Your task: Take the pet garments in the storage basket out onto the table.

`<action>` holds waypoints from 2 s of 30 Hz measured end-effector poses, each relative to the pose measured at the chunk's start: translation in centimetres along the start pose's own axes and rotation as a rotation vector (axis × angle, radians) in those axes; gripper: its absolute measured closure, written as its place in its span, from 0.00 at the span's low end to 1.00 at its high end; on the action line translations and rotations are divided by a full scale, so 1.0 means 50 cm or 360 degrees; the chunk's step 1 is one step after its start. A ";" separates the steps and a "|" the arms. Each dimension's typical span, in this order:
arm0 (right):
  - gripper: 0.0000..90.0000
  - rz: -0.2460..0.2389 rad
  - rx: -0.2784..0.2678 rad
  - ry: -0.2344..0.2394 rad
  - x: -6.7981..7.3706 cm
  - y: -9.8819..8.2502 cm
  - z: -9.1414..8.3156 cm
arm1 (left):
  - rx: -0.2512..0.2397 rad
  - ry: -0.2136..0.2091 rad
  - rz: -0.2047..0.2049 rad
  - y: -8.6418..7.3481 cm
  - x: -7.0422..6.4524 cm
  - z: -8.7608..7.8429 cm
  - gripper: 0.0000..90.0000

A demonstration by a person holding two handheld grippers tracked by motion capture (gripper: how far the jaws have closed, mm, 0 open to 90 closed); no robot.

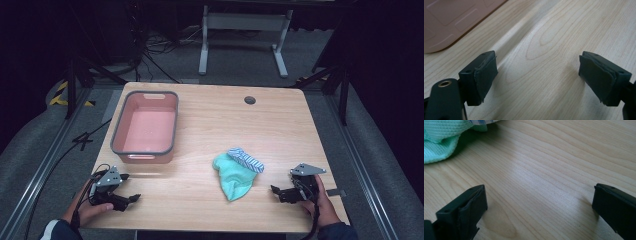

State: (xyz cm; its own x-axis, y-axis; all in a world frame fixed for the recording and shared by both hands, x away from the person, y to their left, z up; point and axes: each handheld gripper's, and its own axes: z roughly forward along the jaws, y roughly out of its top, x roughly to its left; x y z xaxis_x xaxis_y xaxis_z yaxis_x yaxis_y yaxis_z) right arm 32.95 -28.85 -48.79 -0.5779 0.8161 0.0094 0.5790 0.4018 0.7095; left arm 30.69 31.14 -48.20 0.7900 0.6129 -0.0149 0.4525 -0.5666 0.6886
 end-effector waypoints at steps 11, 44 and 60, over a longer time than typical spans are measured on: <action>0.00 -0.0001 0.0000 0.0001 0.000 0.000 0.000 | -0.0003 0.0000 -0.0004 0.001 0.000 0.003 0.15; 0.00 -0.0006 0.0002 0.0008 -0.001 0.001 0.000 | 0.0008 -0.0002 -0.0002 0.003 0.001 0.003 0.15; 0.00 -0.0010 0.0001 0.0013 -0.001 0.000 0.000 | 0.0007 0.0017 -0.0027 0.005 -0.003 0.007 0.13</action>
State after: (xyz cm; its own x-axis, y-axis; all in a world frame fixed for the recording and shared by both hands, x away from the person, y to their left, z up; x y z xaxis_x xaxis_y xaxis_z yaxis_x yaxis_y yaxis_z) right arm 33.01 -28.89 -48.79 -0.5861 0.8102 0.0109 0.5760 0.4071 0.7089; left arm 30.82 30.71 -48.28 0.7779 0.6281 -0.0186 0.4674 -0.5586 0.6852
